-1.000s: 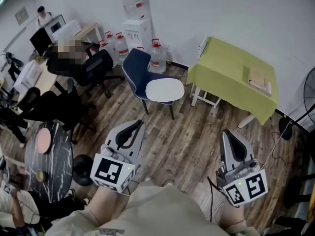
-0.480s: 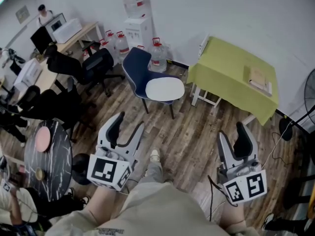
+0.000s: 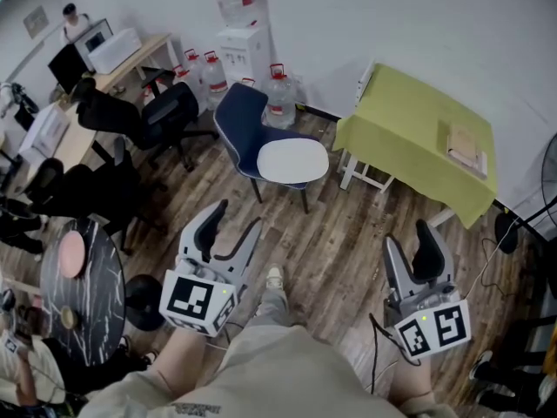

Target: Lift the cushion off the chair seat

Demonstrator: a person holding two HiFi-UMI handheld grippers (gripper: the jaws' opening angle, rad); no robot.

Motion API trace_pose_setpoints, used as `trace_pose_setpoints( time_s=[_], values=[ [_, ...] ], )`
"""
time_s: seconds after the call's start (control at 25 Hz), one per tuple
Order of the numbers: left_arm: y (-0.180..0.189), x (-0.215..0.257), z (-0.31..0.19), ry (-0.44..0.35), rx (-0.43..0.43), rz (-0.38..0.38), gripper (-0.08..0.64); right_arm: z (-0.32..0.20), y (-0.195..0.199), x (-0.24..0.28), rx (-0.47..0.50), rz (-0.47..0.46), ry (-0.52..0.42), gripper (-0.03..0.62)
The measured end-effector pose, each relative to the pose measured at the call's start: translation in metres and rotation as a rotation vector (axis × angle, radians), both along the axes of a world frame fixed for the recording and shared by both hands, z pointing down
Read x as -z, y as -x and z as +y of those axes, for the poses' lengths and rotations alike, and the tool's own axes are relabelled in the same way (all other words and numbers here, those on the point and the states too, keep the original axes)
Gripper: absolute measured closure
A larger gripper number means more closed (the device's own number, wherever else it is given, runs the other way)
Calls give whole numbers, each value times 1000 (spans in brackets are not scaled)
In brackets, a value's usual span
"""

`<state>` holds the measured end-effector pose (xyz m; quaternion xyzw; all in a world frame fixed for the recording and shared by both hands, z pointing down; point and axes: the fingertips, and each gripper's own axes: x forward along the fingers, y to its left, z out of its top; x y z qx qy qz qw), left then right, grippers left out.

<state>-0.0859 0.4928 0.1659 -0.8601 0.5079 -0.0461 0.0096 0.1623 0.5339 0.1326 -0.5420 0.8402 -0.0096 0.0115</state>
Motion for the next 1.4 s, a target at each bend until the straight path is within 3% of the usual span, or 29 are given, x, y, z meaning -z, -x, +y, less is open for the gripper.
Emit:
trace_pose_setpoints(
  time_s=[0.28,0.92,1.4],
  values=[
    [7,-17,-83,51,-23,-5,316,-84,20,-11,33,10,38,333],
    [62,-23,-289,84,-73,-14,316,-280,69,-20,-46,34,102,331],
    [93,-41,-372,114,-62,-10,316,-365,94,-38,-50,47,137,330]
  ],
)
